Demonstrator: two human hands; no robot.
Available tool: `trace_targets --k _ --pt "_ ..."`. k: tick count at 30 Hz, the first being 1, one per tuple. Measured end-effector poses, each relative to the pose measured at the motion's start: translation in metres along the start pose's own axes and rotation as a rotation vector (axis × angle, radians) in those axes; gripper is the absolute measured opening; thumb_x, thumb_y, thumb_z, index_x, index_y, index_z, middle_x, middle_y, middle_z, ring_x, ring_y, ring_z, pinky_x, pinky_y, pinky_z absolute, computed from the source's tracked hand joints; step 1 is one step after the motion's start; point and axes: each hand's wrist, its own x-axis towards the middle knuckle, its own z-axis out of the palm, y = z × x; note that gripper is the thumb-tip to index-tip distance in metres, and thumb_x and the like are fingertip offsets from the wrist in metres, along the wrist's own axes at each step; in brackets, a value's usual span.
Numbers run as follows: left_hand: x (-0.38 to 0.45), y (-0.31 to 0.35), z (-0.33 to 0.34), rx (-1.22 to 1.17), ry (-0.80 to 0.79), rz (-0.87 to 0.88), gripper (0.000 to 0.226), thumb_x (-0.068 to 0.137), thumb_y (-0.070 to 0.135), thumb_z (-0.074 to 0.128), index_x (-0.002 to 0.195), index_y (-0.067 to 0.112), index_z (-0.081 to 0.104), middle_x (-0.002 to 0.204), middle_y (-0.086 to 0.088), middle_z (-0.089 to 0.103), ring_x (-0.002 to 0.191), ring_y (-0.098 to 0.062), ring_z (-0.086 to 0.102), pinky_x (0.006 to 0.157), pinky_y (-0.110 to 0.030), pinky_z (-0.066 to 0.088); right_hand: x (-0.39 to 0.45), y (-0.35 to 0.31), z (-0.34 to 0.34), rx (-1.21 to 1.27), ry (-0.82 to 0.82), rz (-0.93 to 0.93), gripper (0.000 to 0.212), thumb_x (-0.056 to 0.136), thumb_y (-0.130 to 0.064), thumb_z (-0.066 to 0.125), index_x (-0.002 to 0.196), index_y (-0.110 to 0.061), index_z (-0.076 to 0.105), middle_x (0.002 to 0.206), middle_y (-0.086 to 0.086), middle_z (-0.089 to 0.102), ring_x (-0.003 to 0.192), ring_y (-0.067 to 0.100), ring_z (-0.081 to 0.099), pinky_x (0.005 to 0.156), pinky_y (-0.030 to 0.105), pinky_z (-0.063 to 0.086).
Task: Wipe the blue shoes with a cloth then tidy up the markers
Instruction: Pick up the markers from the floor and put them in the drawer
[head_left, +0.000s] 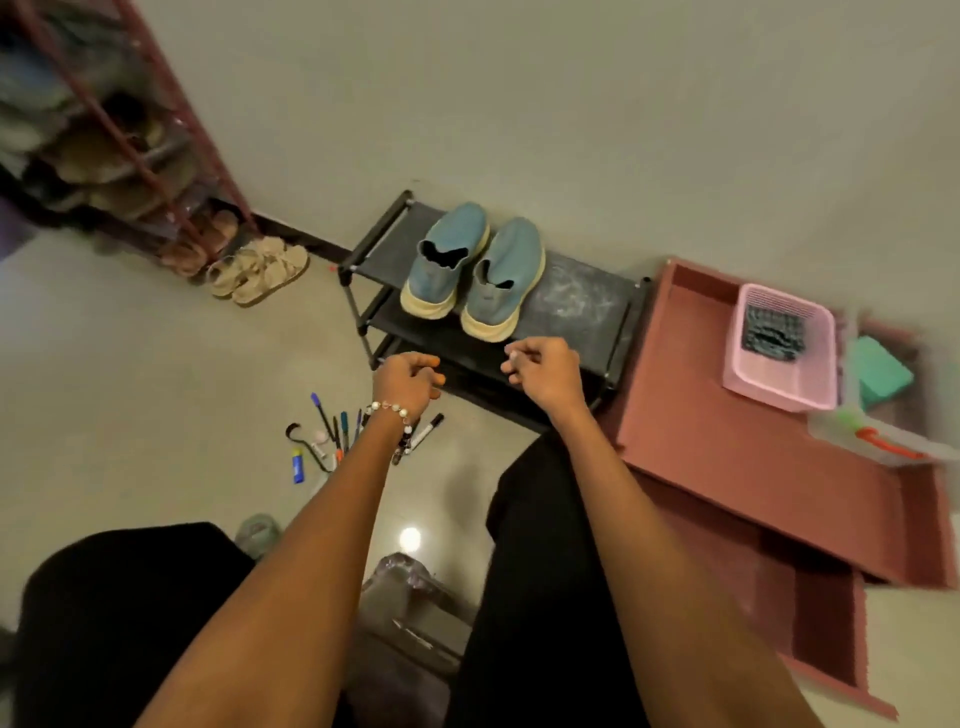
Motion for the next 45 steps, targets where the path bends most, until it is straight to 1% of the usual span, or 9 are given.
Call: trace_targets --k 6,12,18,27,31,35,38,41,45 --pt "0.077 -0.11 -0.065 0.035 0.106 -0.234 0.027 0.091 0.001 0.044 0.102 0.004 0.068 0.086 -0.014 0.072 0.081 -0.026 0.068 0.085 -0.039 0.056 0.06 0.036 0.147 -0.189 -0.28 0.12 0.014 0.09 -0.008 0.058 0.09 -0.005 0.072 0.073 0.006 0.07 0.067 0.015 0.064 0.081 0.039 0.057" --pt "0.156 -0.224 -0.071 -0.041 0.153 -0.42 0.022 0.095 0.0 0.045 0.104 0.0 0.065 0.08 -0.011 0.067 0.067 -0.018 0.062 0.066 -0.022 0.053 0.111 0.136 0.273 -0.419 -0.376 0.336 0.021 0.087 -0.021 0.056 0.094 -0.006 0.07 0.092 0.014 0.07 0.094 0.031 0.065 0.082 0.04 0.055" --pt "0.232 -0.336 -0.04 -0.003 0.097 -0.456 0.029 0.092 0.001 0.049 0.075 0.02 0.062 0.085 -0.015 0.07 0.083 -0.029 0.068 0.086 -0.045 0.055 0.167 0.24 0.342 -0.603 -0.307 0.506 0.028 0.09 -0.025 0.056 0.114 -0.01 0.061 0.12 0.015 0.059 0.112 0.033 0.055 0.087 0.034 0.047" --pt "0.289 -0.386 0.012 -0.067 0.069 -0.476 0.017 0.089 0.005 0.054 0.097 0.01 0.068 0.092 -0.015 0.072 0.087 -0.03 0.069 0.085 -0.042 0.056 0.211 0.31 0.403 -0.516 -0.149 0.633 0.037 0.088 -0.026 0.062 0.118 -0.005 0.059 0.12 0.017 0.061 0.107 0.033 0.061 0.081 0.032 0.049" --pt "0.287 -0.375 0.026 -0.172 0.055 -0.479 0.01 0.08 0.024 0.061 0.073 0.017 0.065 0.083 -0.018 0.072 0.08 -0.035 0.069 0.079 -0.042 0.054 0.2 0.314 0.387 -0.284 -0.111 0.654 0.025 0.077 -0.025 0.067 0.09 -0.005 0.068 0.089 0.016 0.071 0.076 0.028 0.069 0.072 0.037 0.058" --pt "0.278 -0.359 0.036 -0.307 -0.052 -0.583 0.029 0.091 0.04 0.059 0.077 0.015 0.067 0.087 -0.014 0.071 0.082 -0.029 0.067 0.081 -0.042 0.055 0.161 0.274 0.369 -0.015 -0.301 0.525 0.008 0.084 -0.016 0.07 0.08 -0.009 0.069 0.067 0.006 0.067 0.045 0.007 0.059 0.046 0.019 0.047" --pt "0.275 -0.356 0.041 -0.363 -0.067 -0.618 0.035 0.093 0.036 0.058 0.089 0.003 0.067 0.082 -0.017 0.066 0.079 -0.031 0.065 0.08 -0.045 0.055 0.137 0.253 0.363 0.115 -0.546 0.391 0.005 0.086 -0.012 0.067 0.082 -0.009 0.069 0.069 0.01 0.069 0.051 0.014 0.061 0.049 0.023 0.048" --pt "0.275 -0.367 0.035 -0.441 0.084 -0.643 0.024 0.099 0.027 0.047 0.096 0.006 0.059 0.085 -0.014 0.068 0.072 -0.027 0.065 0.062 -0.034 0.054 0.145 0.272 0.377 0.045 -0.373 0.454 0.016 0.087 -0.021 0.067 0.08 -0.007 0.069 0.067 0.011 0.068 0.055 0.021 0.063 0.054 0.03 0.055" --pt "0.277 -0.39 0.02 -0.452 0.239 -0.662 0.026 0.1 0.034 0.046 0.103 0.009 0.055 0.066 -0.006 0.056 0.049 -0.016 0.05 0.047 -0.025 0.044 0.181 0.315 0.422 -0.375 -0.198 0.486 0.033 0.08 -0.044 0.069 0.082 -0.011 0.067 0.084 0.011 0.069 0.08 0.033 0.067 0.073 0.042 0.057"
